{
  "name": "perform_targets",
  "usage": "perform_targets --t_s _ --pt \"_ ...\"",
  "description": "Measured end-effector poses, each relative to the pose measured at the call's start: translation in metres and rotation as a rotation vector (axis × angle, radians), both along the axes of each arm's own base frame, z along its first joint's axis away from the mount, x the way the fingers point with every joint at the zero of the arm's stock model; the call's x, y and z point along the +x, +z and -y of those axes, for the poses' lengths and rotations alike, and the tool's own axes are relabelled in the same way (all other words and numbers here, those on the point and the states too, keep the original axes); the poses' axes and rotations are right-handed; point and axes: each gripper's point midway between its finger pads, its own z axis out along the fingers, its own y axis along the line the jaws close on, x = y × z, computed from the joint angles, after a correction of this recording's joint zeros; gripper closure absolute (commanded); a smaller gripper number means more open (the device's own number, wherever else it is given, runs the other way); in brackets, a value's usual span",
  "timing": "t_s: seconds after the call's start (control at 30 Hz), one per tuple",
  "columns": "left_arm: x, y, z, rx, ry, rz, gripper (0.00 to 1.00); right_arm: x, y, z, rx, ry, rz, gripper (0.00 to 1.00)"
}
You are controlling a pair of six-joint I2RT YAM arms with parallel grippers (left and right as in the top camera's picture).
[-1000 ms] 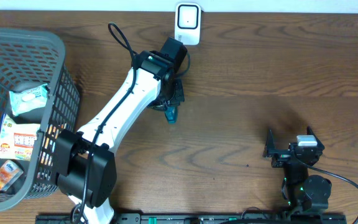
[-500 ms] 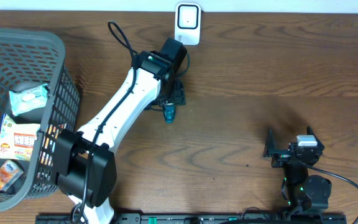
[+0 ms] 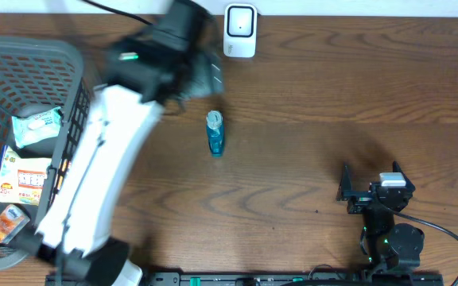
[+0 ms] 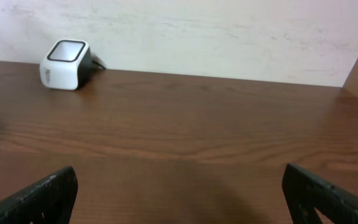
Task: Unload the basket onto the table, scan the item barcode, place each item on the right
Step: 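Return the left gripper to the basket and grasp the wet-wipes pack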
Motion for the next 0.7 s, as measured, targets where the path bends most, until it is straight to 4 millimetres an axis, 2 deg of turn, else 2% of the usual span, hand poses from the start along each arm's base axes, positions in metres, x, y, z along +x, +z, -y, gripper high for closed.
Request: perform_targets --t_s 0.03,0.1,0.17,0.23,0.3,0.4,0.47,0.5,0.53,0.7 --pt "0.002 0.015 -0.014 -0.003 0.036 0.044 0.02 0.0 0.0 0.0 0.0 0.0 0.0 0.01" --pt "0.003 0.049 -0.058 -0.008 0.152 0.14 0.02 0.0 0.0 0.0 0.0 0.0 0.0 0.01" --pt "-0.003 0.072 -0.108 -0.016 0.307 0.208 0.02 0.0 0.0 0.0 0.0 0.0 0.0 0.01" --pt "-0.019 0.084 -0.161 -0.021 0.489 0.238 0.02 0.0 0.0 0.0 0.0 0.0 0.0 0.01" --pt "-0.038 0.085 -0.203 -0.025 0.655 0.229 0.02 0.0 0.0 0.0 0.0 0.0 0.0 0.01" --pt "-0.067 0.074 -0.252 -0.023 0.868 0.174 0.02 0.0 0.0 0.0 0.0 0.0 0.0 0.01" --pt "-0.083 0.059 -0.28 -0.017 0.992 0.115 0.02 0.0 0.0 0.0 0.0 0.0 0.0 0.01" --pt "-0.087 0.051 -0.287 -0.016 1.027 0.083 0.02 0.0 0.0 0.0 0.0 0.0 0.0 0.01" --pt "-0.093 0.035 -0.3 -0.012 1.079 0.022 0.02 0.0 0.0 0.0 0.0 0.0 0.0 0.01" --pt "-0.101 -0.028 -0.323 -0.012 1.195 -0.181 0.02 0.0 0.0 0.0 0.0 0.0 0.0 0.01"
